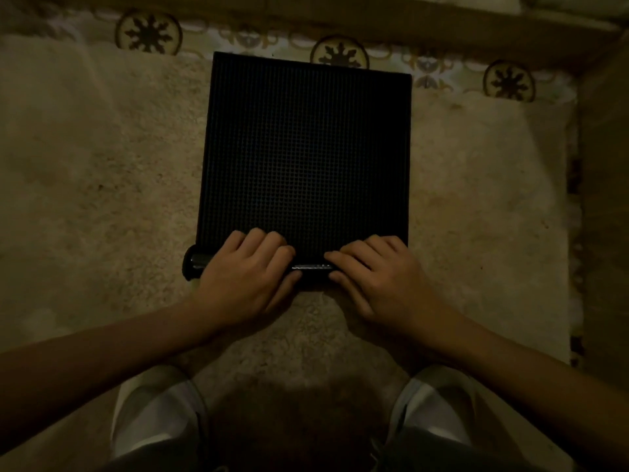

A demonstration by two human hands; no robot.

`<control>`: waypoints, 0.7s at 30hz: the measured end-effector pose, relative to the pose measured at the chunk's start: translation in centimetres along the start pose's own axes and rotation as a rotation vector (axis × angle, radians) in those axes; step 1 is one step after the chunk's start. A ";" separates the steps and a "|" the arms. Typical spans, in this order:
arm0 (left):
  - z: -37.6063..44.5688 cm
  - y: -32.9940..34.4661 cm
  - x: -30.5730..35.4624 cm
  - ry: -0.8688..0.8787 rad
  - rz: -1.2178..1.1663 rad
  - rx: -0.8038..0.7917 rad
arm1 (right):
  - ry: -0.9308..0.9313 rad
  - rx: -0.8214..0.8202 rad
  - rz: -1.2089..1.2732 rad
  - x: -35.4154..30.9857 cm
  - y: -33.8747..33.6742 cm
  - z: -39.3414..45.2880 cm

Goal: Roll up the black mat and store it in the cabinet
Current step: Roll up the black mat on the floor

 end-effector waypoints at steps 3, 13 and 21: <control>1.7 0.1 -1.2 0.000 0.020 -0.052 | 0.221 0.092 -0.021 -1.1 -0.4 0.4; 2.9 -0.4 -2.3 -0.085 0.109 0.075 | 0.197 0.254 -0.148 -1.4 1.4 4.3; 3.2 0.2 -3.0 -0.027 0.196 0.006 | 0.220 0.297 -0.110 -0.8 0.9 5.5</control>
Point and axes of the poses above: each hand's wrist, its own z-axis towards the middle knuckle, its own y-axis out of the palm, x = y × z, the point moved 4 cm from there along z, towards the middle knuckle, and after that the axes turned 13 degrees about y, right-handed, at the moved point
